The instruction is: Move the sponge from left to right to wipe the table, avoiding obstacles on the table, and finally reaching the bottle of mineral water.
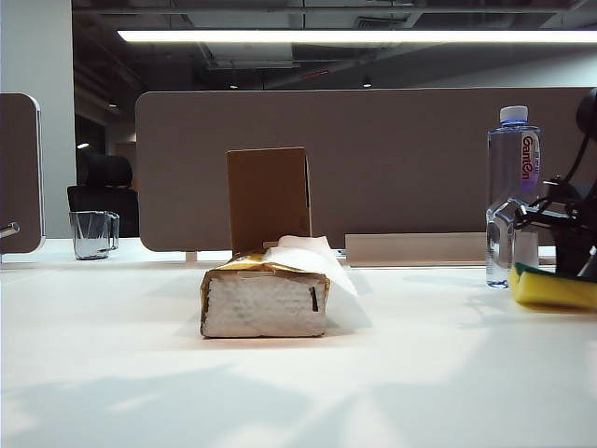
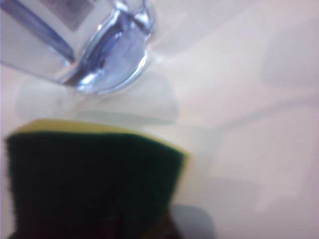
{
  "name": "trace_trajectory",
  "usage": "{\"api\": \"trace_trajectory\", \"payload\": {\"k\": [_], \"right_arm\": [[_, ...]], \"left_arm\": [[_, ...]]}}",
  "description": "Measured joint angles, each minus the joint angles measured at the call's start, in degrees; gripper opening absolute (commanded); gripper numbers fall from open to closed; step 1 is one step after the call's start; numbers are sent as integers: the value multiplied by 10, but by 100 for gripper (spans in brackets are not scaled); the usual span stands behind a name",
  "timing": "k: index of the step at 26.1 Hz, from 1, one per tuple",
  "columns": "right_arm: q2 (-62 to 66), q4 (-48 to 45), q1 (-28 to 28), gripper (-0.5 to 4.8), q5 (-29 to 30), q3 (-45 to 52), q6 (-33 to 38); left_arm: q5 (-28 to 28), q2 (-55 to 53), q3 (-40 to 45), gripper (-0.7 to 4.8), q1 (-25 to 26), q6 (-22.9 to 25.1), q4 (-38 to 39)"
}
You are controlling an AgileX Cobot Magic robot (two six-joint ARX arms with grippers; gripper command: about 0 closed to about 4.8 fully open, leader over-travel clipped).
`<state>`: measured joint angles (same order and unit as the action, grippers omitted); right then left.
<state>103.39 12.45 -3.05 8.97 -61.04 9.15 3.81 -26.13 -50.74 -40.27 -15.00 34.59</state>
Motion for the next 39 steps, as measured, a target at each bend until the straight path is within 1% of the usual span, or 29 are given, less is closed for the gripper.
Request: {"api": "trace_trajectory", "payload": {"k": [2,3,6,8,14,15,17,22,23,27,29,31,33,39], "right_arm": [[0,-4,-2,166,-2,0,0],[0,-4,-2,183,1,0,0],[0,-4,-2,191,3,0,0],[-1,-1,-2,222,6,0,0],[-21,28,-2,228,17,1,0],[-29,36,-2,247,18,4,0],[-41,50,-4,266,18,5,-1],[-77,50,-10,268,17,4,0],[-80,49,-12,277,17,3,0],[-85,52,-16,280,17,3,0],[-85,60,-15,289,28,3,0],[-87,71,-15,318,39,3,0],[-93,81,-15,326,46,4,0],[-165,101,-15,326,50,7,-1]], "left_arm": [[0,0,0,402,0,0,0],[0,0,0,402,0,0,0],[0,0,0,402,0,0,0],[0,0,0,402,0,0,0],[0,0,0,402,0,0,0],[0,0,0,402,0,0,0],[0,0,0,402,0,0,0],[0,0,0,402,0,0,0],[0,0,0,402,0,0,0],[0,0,0,402,0,0,0],[0,0,0,402,0,0,0],[0,1,0,402,0,0,0],[0,1,0,402,0,0,0],[0,1,0,402,0,0,1]]}}
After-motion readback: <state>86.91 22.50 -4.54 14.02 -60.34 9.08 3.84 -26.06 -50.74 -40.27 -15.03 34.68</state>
